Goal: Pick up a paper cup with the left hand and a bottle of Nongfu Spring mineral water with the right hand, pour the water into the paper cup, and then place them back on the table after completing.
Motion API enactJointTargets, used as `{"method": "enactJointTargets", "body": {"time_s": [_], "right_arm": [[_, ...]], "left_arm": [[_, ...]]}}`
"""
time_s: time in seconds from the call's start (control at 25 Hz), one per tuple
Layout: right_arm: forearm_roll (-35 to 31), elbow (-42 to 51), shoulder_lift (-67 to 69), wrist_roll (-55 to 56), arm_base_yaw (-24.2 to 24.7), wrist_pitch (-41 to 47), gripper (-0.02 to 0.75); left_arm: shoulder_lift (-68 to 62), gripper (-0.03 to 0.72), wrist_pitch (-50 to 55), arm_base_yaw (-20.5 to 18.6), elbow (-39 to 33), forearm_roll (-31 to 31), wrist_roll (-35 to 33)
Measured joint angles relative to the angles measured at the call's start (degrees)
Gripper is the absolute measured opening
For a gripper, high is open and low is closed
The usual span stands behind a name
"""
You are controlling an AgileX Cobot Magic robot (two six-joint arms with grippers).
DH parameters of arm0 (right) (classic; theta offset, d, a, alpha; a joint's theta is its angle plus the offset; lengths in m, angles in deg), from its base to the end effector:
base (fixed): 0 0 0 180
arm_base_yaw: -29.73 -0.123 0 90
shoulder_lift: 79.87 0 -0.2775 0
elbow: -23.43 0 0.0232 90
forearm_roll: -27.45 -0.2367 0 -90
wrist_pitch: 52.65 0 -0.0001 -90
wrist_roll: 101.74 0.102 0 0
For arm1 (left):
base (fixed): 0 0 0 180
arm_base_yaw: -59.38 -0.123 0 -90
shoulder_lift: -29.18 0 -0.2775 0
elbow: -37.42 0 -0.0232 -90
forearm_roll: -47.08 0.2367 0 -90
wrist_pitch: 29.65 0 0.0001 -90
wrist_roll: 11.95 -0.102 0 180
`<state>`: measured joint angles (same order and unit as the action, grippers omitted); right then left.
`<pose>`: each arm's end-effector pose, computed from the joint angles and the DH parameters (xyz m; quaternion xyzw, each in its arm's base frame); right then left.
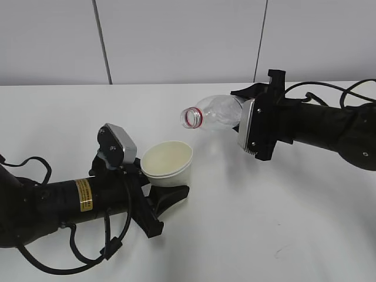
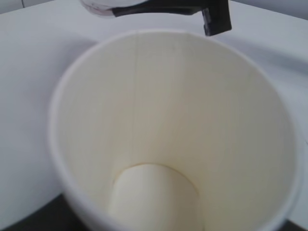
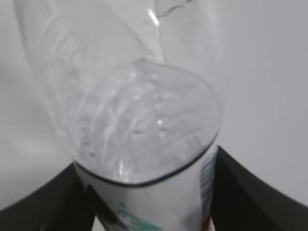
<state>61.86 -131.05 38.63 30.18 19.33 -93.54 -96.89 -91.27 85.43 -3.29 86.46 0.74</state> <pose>0.3671 0.1057 0.1588 -0.6234 0.5086 -0.1798 0.5661 0.2613 -0.1911 0.0908 0.3922 0.7069 -0.3201 0.4939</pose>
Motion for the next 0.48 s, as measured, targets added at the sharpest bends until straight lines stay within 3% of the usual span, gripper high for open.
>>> {"method": "enactJointTargets", "body": {"time_s": [0.48], "right_arm": [[-1.4, -0.6, 0.0, -5.6, 0.0, 0.0, 0.463]], "left_arm": [[0.0, 0.369, 0.0, 0.0, 0.0, 0.0, 0.0]]}}
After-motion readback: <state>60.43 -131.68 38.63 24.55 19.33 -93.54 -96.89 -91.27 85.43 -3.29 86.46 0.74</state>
